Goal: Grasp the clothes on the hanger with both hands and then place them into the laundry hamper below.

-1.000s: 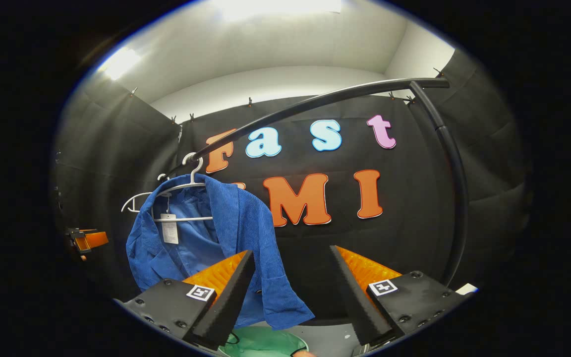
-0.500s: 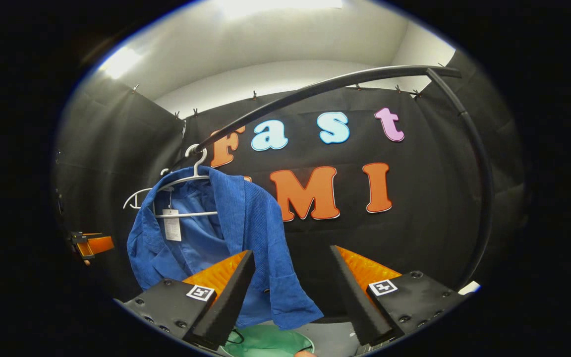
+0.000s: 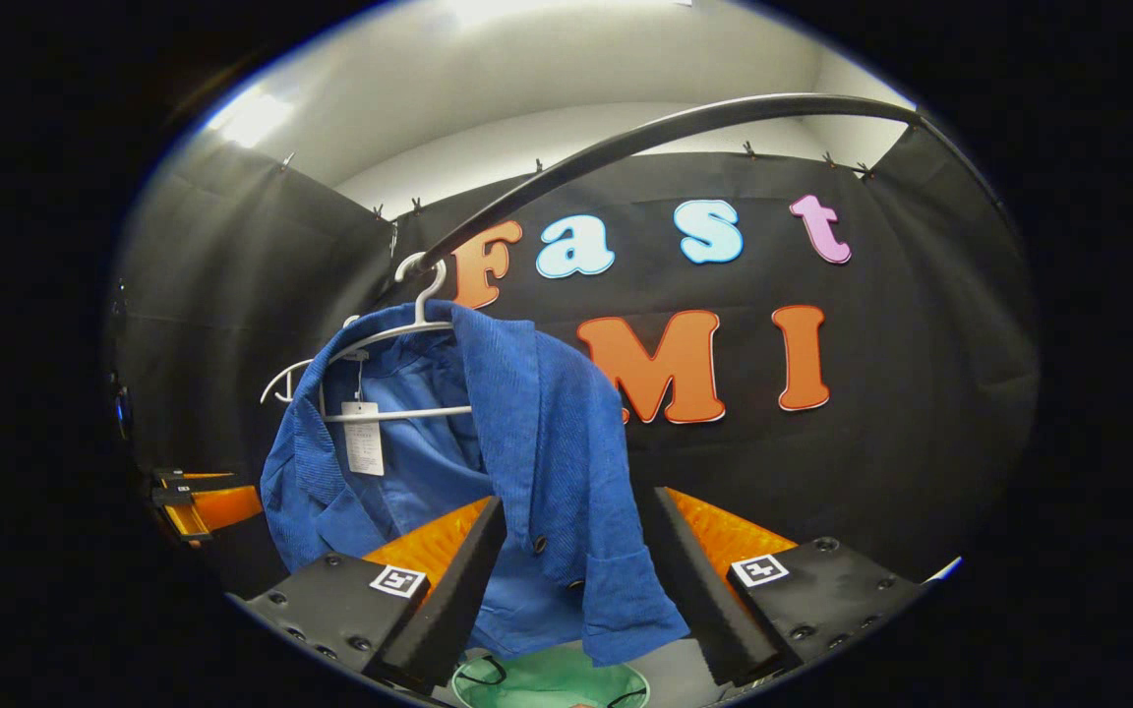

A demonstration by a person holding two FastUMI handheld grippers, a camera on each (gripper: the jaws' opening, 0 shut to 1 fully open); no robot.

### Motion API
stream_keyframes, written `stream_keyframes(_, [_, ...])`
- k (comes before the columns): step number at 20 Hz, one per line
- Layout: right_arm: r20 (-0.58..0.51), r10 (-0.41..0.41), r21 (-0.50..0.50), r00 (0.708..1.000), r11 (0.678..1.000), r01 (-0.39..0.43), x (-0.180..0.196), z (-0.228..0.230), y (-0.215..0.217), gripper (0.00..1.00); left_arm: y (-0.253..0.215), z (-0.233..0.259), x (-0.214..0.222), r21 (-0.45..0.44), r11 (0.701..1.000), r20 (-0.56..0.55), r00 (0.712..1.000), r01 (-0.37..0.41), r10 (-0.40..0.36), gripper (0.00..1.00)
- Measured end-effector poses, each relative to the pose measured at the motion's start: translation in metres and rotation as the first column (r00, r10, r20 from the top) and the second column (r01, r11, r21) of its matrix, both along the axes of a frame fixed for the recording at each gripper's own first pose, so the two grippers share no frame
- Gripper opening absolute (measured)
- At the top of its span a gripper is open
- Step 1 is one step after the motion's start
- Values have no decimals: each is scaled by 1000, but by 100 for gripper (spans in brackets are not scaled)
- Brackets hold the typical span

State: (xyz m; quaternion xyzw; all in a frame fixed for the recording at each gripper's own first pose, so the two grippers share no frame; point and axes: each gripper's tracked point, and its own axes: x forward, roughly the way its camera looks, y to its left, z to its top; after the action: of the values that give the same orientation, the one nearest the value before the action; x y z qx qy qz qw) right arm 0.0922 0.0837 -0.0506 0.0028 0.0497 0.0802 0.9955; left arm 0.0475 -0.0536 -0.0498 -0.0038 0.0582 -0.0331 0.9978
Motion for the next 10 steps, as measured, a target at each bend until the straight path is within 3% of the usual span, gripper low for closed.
stream_keyframes(2, [-15, 14, 5, 1000, 1000, -14, 13, -7, 10, 89, -5, -4, 7, 0, 1000, -10, 1000, 2, -2, 92])
stream_keyframes(5, [-27, 35, 38, 999, 999, -34, 33, -16, 21, 89, -7, -6, 15, 12, 1000, -18, 1000, -4, 4, 95])
stream_keyframes(6, [-33, 38, 49, 999, 998, -36, 39, -19, 23, 97, -10, -10, 22, 18, 1000, -24, 1000, -3, 4, 95])
stream_keyframes(10, [7, 10, 36, 1000, 999, -10, 66, -14, 21, 97, -20, -20, 51, 31, 1000, -45, 999, -5, 6, 92])
